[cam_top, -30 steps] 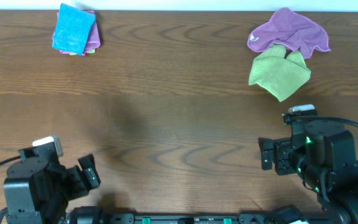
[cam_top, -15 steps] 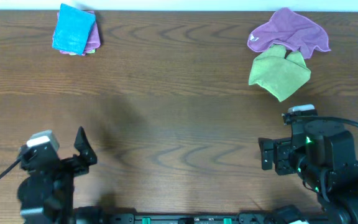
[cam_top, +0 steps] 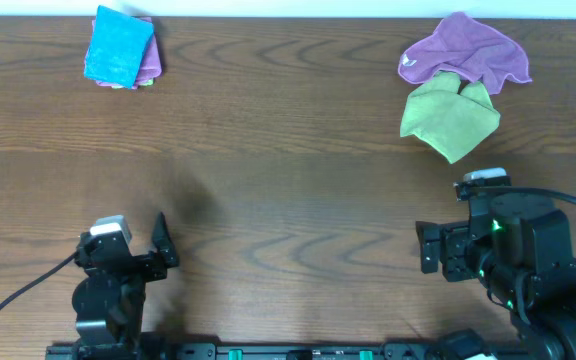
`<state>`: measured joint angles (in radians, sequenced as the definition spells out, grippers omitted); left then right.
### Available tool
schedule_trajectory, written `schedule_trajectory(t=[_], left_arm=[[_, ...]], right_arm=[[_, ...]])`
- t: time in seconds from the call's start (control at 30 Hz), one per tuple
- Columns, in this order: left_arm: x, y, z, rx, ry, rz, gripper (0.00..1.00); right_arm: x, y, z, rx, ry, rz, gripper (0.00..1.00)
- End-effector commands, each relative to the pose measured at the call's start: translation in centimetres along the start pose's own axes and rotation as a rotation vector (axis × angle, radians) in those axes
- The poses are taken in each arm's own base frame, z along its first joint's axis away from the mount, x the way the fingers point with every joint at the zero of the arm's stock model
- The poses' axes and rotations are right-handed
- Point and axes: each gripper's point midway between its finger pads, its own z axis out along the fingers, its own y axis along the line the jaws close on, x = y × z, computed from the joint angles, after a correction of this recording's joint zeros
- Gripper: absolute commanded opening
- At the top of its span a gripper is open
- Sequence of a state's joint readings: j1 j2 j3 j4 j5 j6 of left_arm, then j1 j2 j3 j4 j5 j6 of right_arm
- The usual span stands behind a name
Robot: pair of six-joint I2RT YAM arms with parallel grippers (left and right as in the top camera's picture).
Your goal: Fold the cloth
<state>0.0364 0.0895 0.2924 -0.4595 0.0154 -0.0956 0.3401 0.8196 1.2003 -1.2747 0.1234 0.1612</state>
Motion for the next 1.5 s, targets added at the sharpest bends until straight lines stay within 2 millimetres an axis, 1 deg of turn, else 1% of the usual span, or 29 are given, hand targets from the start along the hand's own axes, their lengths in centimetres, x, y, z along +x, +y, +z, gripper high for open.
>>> schedule_trajectory(t=[0.0, 0.17, 0.5, 0.7, 0.87, 1.47], left_arm=[[0.6, -0.4, 0.2, 0.024, 0.0, 0.021, 0.96], [2.2, -0.3, 0.8, 0.024, 0.024, 0.025, 0.96], [4.3, 0.3, 2.2, 0.006, 0.016, 0.025, 0.96], [4.2, 0.7, 2.2, -0.02, 0.012, 0.075, 0.95], [4.1, 1.4, 2.2, -0.047, 0.012, 0.162, 0.95], [4.1, 1.4, 2.2, -0.047, 0.011, 0.162, 0.95]], right_arm=[[0.0, 0.1, -0.1, -0.006, -0.003, 0.012, 0.99], [0.0, 0.1, -0.1, -0.006, -0.003, 0.012, 0.99], [0.0, 0.1, -0.1, -0.006, -0.003, 0.012, 0.99], [0.0, 0.1, -0.1, -0.006, -0.003, 0.012, 0.99], [0.0, 0.1, -0.1, -0.006, -0.003, 0.012, 0.99], [0.0, 0.1, -0.1, -0.006, -0.003, 0.012, 0.99]])
